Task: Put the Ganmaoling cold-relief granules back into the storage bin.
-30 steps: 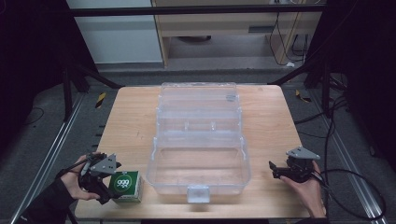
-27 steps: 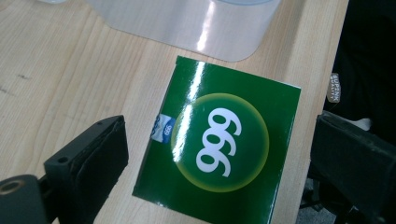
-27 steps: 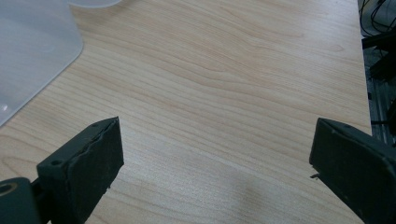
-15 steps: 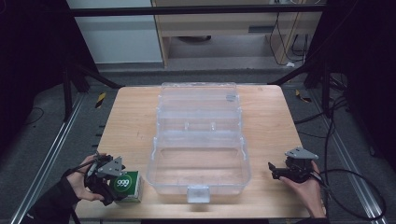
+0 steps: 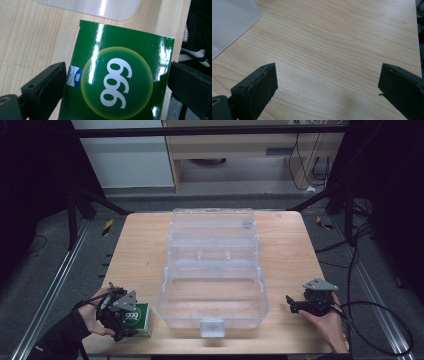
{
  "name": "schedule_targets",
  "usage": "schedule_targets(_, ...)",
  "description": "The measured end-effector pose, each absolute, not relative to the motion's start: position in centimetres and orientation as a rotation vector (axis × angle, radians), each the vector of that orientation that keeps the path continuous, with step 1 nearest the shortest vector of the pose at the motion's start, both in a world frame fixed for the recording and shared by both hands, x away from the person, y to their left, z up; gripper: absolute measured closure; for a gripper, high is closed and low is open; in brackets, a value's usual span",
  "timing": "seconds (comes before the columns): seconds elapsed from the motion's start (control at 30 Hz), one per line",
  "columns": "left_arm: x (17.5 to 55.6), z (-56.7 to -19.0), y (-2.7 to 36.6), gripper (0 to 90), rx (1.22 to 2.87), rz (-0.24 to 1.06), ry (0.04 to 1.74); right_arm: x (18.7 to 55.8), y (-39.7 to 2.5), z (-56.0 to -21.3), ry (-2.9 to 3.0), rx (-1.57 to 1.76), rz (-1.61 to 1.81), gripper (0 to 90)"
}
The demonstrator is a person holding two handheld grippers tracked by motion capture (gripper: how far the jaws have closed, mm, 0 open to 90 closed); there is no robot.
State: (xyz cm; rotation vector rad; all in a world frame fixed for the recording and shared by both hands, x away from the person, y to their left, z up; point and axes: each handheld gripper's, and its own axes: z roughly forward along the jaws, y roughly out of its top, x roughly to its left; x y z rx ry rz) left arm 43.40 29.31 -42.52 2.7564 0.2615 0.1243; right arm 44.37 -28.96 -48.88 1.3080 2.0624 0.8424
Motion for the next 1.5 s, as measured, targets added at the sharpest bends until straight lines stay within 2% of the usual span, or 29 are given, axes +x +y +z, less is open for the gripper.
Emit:
schedule_targets(0.57, 44.0, -43.4, 29.0, 7.6, 2.808, 0.092, 0.228, 44.4, -28.9, -49.1, 2.082, 1.303, 0.835, 3.0)
schedule_targets(0.73, 43.9, -43.2, 29.1, 13.3, 2.796, 0.079, 0.226, 44.4, -29.0, -49.1, 2.084, 1.304, 0.837, 3.2)
schedule_targets(1.0, 43.6, -42.9, 29.2, 14.7, 2.798, 0.059, 0.225, 44.5, -29.0, -49.3, 2.089, 1.302, 0.838, 3.4)
schedule_targets(1.2, 43.4, -41.6, 29.3, 14.9, 2.787, 0.059, 0.229, 44.4, -29.0, -49.3, 2.095, 1.307, 0.84, 3.5)
schedule_targets(1.5, 43.5, -38.0, 29.6, 14.9, 2.757, 0.129, 0.238, 44.4, -29.0, -49.3, 2.095, 1.304, 0.84, 3.5)
